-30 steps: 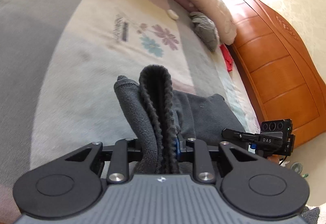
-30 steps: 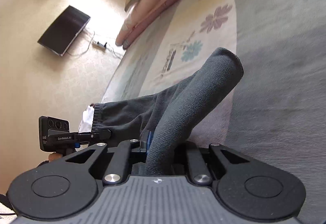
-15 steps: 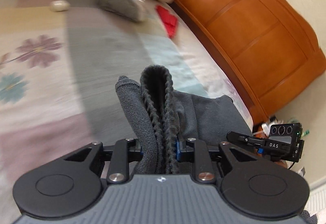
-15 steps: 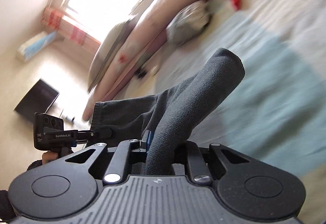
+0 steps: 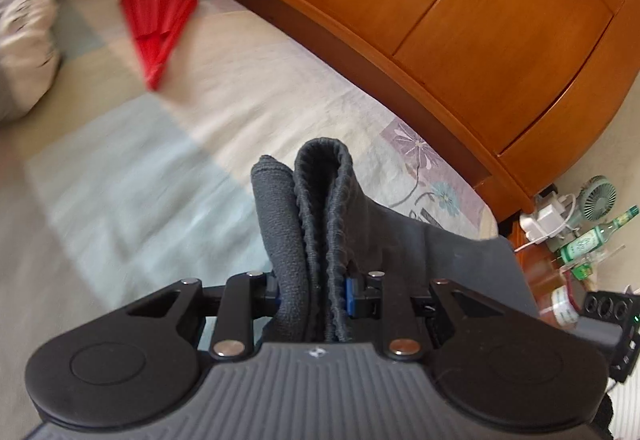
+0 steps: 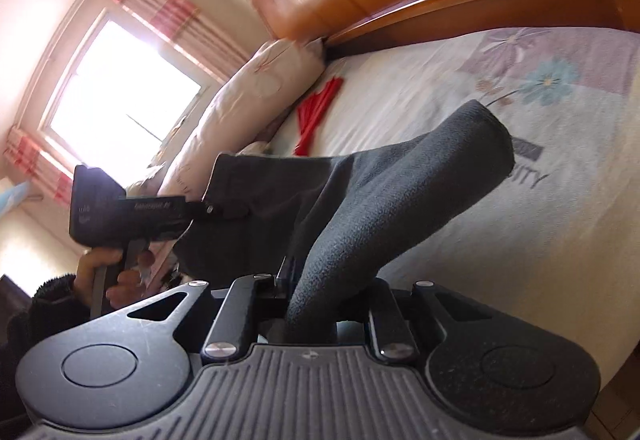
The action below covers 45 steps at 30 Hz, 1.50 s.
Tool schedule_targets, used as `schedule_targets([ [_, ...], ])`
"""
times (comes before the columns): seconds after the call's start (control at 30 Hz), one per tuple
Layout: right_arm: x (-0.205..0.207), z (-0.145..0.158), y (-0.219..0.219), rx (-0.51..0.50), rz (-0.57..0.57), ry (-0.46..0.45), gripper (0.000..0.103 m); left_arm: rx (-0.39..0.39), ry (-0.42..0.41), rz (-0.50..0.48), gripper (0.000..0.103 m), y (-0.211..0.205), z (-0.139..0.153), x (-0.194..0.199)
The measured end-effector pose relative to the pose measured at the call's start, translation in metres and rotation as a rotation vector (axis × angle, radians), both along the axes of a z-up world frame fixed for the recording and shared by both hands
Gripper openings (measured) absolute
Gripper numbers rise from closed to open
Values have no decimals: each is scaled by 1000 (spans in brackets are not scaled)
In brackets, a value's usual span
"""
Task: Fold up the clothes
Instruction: 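Lift the pinched bundle with the left gripper and fold it over, then lower the bundle onto the bed and open the left gripper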
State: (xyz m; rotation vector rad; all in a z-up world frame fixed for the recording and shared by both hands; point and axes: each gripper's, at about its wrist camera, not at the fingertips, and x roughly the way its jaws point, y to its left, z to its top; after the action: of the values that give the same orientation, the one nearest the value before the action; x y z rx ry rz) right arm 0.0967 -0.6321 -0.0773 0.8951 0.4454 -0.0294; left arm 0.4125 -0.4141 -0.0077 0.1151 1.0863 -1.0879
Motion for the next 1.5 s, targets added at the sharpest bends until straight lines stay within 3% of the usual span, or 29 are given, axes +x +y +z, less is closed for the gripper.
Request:
schedule_targets([
  [0.3,7,-26,-6,37,-75,10,19,99,-32,-97,23,-95,-31,34],
  [0.5,7,-32,4,9,-65,24,19,120,-52,-131,24,-118,-31,41],
  [0.63,5,-44,0,38,-76,45,22,147,-64,-139,32,-118,-29,43],
  [0.73,1,-54,-4,75,-82,65,28,132,-125,-123,43,-111,-15,44],
  [0.83,-6,-60,-8,112,-101,57,40,129,-197,-66,47,-99,6,52],
  [0.9,-15,-63,-13,158,-123,25,58,112,-203,-57,55,-90,15,51],
  [1.03,-34,-63,-32,186,-262,-12,67,83,-193,-118,60,-78,15,30],
  [1.13,-30,-59,-42,133,-304,7,61,81,-148,-195,66,-79,-8,6],
  [1.2,-25,-51,-45,38,-326,38,41,99,-128,-227,67,-81,-27,-6],
  [1.33,-26,-37,-47,-197,-367,137,42,167,-131,-232,67,-82,-63,-19],
  [1.5,-40,-16,-35,-340,-358,149,55,127,-187,-206,67,-71,-51,-19],
])
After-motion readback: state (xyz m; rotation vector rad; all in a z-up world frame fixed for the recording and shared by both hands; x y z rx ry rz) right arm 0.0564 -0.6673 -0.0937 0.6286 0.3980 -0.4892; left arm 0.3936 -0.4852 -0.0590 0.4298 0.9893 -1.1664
